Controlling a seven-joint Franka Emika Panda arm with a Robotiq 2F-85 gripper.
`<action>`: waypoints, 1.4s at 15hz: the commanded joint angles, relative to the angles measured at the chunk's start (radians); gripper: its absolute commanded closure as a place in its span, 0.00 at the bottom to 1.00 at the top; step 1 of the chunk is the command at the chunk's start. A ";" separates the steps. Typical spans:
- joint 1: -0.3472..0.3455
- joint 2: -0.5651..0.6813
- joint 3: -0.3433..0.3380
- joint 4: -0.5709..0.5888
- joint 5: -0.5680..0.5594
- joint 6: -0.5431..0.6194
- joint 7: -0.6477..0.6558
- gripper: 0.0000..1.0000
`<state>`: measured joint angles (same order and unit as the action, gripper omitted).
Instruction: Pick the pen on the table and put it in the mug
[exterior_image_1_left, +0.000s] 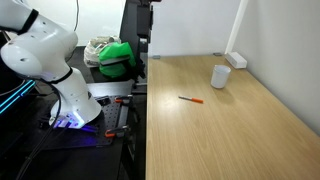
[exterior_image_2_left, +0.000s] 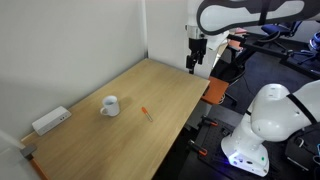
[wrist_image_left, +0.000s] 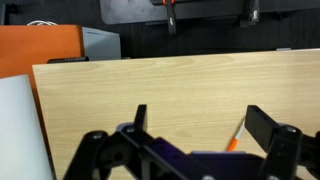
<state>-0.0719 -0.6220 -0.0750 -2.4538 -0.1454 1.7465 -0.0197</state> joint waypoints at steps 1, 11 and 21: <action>0.012 0.069 0.035 0.007 0.062 0.100 0.099 0.00; 0.045 0.244 0.072 -0.005 0.324 0.382 0.239 0.00; 0.056 0.430 0.069 0.006 0.367 0.528 0.223 0.00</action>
<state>-0.0154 -0.1904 -0.0054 -2.4487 0.2219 2.2768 0.2035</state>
